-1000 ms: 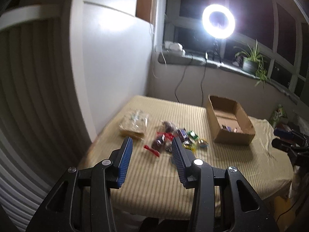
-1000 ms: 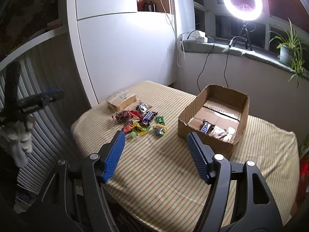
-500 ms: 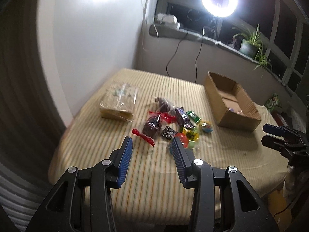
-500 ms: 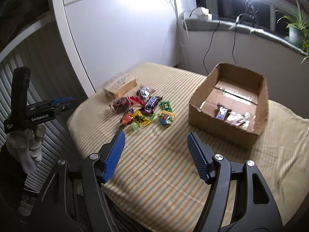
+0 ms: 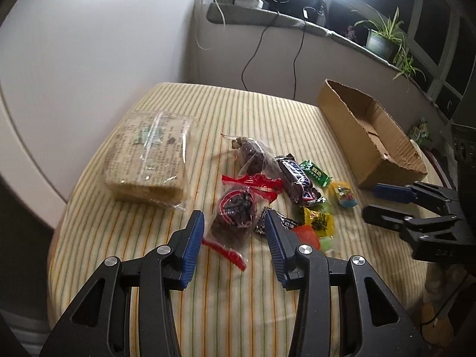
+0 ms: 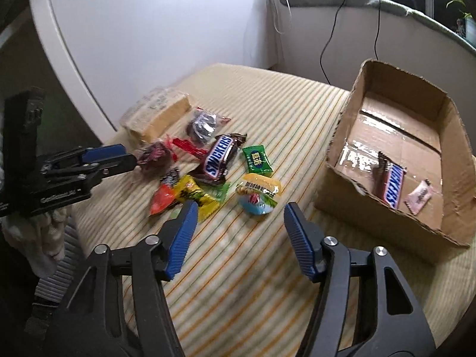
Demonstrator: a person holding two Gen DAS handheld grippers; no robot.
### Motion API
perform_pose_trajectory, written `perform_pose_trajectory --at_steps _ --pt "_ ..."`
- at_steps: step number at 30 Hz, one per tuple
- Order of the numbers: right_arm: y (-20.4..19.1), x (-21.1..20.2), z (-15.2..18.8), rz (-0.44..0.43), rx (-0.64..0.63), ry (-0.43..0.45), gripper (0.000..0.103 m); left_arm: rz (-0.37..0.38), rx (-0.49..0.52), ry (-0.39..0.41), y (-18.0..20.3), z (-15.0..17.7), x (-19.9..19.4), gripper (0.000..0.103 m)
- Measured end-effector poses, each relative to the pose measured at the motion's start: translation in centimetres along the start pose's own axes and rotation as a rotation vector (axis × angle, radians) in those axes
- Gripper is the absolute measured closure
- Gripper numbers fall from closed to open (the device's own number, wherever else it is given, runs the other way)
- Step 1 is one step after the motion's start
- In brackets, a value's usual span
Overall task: Organize snacks
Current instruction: 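Grasp the dried-fruit bag with the left tool while the right tool grasps the candy egg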
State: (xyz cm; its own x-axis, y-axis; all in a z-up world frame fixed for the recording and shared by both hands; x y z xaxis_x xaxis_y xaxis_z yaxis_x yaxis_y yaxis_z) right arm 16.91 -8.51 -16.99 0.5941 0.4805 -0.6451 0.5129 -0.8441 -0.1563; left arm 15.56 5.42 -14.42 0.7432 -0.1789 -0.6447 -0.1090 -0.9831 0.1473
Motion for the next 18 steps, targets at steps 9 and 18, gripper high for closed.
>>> perform_pose_trajectory --at_steps 9,18 --pt "0.9 2.4 -0.3 0.061 0.03 -0.033 0.044 0.02 0.033 -0.027 -0.2 -0.4 1.8 0.062" --pt "0.9 4.2 0.0 0.084 0.041 -0.054 0.044 0.045 0.015 -0.065 -0.4 1.0 3.0 0.062"
Point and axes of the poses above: each gripper's, at about its wrist camera, not at the fingertips, and x roughly the way its jaws point, y to its right, z to its underside, the point moved 9 cm from there along x, roughly the way its jaws point, and after that the axes turned 8 degrees about y, right-handed, at the moved point
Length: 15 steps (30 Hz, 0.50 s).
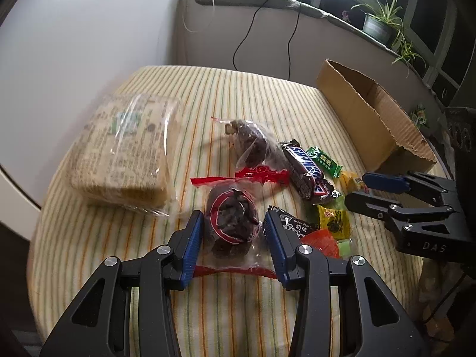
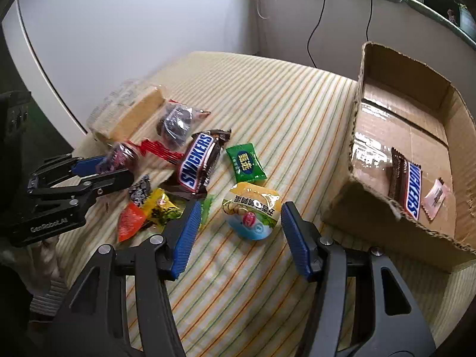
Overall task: Organize snacks
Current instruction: 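Grasp the dried-fruit bag with the left tool while the right tool grasps the candy egg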
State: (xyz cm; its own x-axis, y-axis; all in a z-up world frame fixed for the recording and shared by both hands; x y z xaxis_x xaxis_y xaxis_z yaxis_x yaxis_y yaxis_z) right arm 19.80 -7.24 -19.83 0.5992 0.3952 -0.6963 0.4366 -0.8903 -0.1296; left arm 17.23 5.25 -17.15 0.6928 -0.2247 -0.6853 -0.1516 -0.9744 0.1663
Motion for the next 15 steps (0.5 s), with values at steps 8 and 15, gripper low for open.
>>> perform_pose_trajectory --at_steps 8,15 --pt "0.29 0.65 0.28 0.004 0.007 -0.021 0.071 0.005 -0.027 0.016 -0.05 0.16 -0.2 0.069" --pt "0.53 0.08 0.45 -0.015 0.023 -0.008 0.078 -0.009 -0.032 0.031 0.45 0.26 -0.88 0.071"
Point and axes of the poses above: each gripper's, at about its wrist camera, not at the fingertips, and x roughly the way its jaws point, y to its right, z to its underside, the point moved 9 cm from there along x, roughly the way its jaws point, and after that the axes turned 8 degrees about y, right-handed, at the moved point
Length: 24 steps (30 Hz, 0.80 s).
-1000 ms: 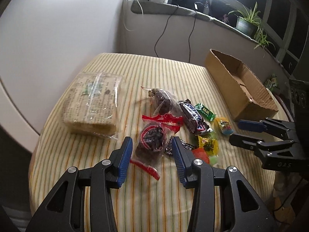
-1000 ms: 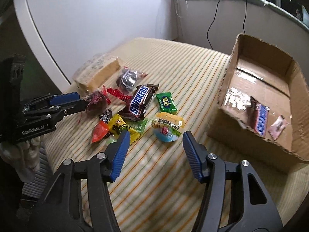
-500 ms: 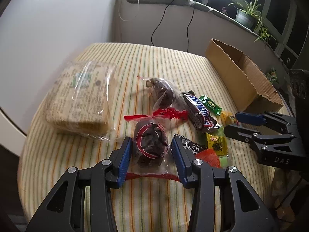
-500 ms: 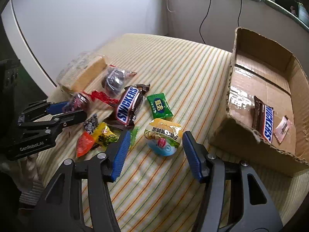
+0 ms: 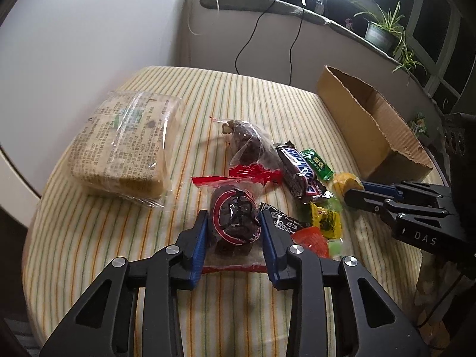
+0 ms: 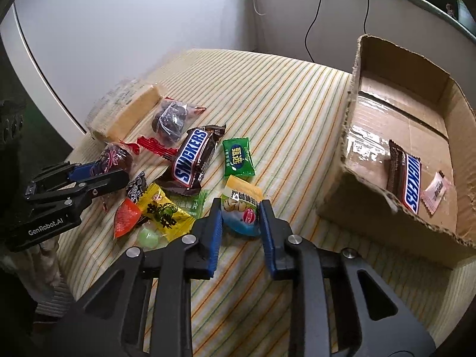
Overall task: Organize snacks
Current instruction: 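Grasp the dried-fruit bag with the left tool while the right tool grasps the candy egg, then carry both items over the box and open both tools to drop them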
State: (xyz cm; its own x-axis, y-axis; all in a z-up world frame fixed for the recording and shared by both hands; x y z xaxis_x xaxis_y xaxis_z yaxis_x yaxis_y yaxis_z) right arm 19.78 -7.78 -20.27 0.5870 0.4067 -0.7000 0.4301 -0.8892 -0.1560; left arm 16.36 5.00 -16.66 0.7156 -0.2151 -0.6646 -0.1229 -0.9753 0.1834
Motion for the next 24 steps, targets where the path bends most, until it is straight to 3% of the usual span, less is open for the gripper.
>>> perform_pose_trajectory --at_steps 13,24 --pt "-0.5 -2.9 -0.2 -0.052 -0.005 0.05 0.079 -0.021 -0.014 0.067 1.6 -1.0 -2.4 0.071" --pt "0.8 -8.9 -2.1 -0.085 -0.008 0.141 0.079 0.051 0.032 0.121 7.1 -4.6 -1.5 0.071"
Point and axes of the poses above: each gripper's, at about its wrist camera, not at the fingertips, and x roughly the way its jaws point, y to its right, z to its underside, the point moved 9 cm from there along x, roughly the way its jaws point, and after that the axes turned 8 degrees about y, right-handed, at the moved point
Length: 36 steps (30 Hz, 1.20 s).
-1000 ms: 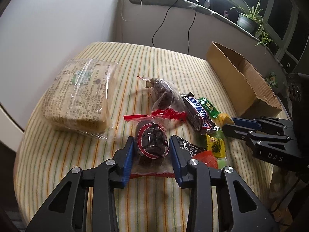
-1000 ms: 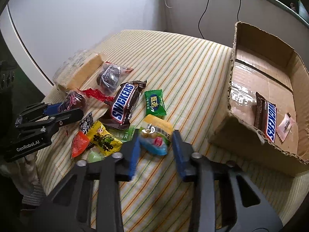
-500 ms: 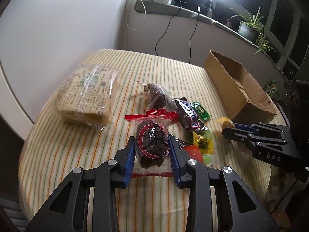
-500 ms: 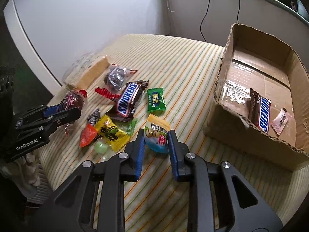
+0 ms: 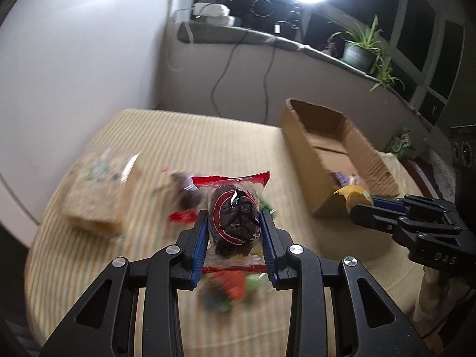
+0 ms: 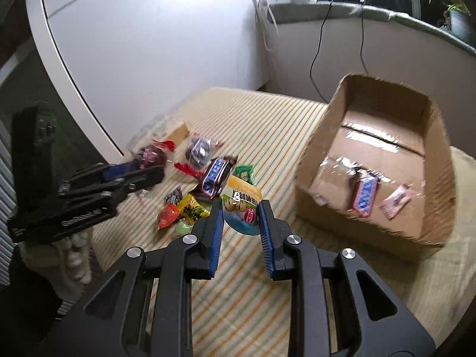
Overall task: Organize snacks
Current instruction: 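Carry both items over the box and open both tools to drop them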
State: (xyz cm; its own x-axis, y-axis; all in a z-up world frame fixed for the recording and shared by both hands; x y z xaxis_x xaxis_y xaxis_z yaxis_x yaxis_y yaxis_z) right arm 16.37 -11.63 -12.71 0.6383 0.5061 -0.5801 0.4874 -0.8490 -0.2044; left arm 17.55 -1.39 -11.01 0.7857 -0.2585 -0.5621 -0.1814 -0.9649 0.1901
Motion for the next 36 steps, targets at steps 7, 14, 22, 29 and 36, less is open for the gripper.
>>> perform_pose_trajectory --at_steps 7,14,22,29,36 --pt "4.0 -2.7 -2.1 0.046 0.012 0.049 0.079 0.06 0.044 0.017 4.7 -2.3 2.0 0.071" --pt "9.5 -3.0 -3.4 0.101 0.036 0.056 0.079 0.097 0.085 0.01 8.7 -4.1 4.8 0.071" --pt "14.9 -1.7 -4.7 0.138 0.064 0.051 0.079 0.106 0.105 -0.027 11.6 -5.2 8.5 0.071" --pt "18.7 -0.2 -5.6 0.162 0.097 0.041 0.079 0.105 0.128 -0.063 13.0 -5.6 11.4 0.071" --pt "20.1 1.5 -6.2 0.171 0.102 0.023 0.079 0.106 0.132 -0.083 13.6 -6.0 13.1 0.071"
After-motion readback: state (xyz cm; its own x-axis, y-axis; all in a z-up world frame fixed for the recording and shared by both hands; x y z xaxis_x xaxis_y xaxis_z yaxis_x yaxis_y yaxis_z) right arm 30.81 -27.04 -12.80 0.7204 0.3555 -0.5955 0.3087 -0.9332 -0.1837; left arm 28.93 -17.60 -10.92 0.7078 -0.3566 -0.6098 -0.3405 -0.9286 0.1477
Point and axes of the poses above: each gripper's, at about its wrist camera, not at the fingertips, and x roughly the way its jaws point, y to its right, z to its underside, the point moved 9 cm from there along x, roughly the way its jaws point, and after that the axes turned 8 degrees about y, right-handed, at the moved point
